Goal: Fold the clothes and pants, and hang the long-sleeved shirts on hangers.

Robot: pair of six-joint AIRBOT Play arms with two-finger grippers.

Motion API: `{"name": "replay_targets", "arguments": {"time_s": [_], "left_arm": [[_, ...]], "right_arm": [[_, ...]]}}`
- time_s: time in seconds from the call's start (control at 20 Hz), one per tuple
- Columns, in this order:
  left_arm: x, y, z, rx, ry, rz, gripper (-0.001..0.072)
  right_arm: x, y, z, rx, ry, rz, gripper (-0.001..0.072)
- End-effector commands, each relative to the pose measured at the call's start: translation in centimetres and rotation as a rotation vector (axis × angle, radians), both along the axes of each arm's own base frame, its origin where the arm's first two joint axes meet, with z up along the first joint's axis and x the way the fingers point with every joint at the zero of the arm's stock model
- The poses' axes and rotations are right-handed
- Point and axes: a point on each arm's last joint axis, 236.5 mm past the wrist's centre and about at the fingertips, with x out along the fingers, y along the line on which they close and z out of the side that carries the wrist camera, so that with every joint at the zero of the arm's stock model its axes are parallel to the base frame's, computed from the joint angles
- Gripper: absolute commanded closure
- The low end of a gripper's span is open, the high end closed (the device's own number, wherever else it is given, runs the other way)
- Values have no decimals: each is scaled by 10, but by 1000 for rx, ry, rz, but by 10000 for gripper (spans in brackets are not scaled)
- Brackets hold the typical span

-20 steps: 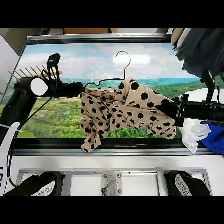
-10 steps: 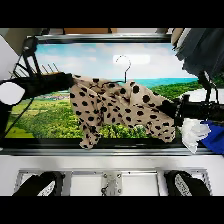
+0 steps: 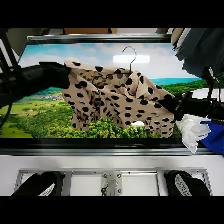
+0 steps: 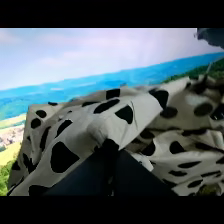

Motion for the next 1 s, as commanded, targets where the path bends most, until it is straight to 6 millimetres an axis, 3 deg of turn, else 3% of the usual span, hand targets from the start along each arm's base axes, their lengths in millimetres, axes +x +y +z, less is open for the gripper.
{"name": "replay_targets", "arguments": {"time_s": [0.0,0.2,0.4,0.45,0.5,0.55,0.75,0.95], "left_arm": [[-39,-34,-36,86,100,-122,696],[-58,-61,-70,122,145,-178,695],[-52,-69,-74,105,124,-183,694],[-47,-67,-72,101,120,-169,578],[-39,-62,-66,94,112,-146,219],[-30,-56,-59,83,103,-118,65],[-1,-29,-23,35,47,-15,94],[5,-18,-22,31,48,17,95]], "right_arm": [[15,-5,25,60,-67,-92,712],[16,-6,48,92,-136,-129,712],[9,0,68,131,-182,-122,712],[7,0,73,131,-199,-122,712],[7,-1,77,128,-217,-132,712],[8,-3,84,124,-242,-152,712],[14,-22,119,106,-368,-268,712],[25,-54,139,-24,-452,-405,712]]}}
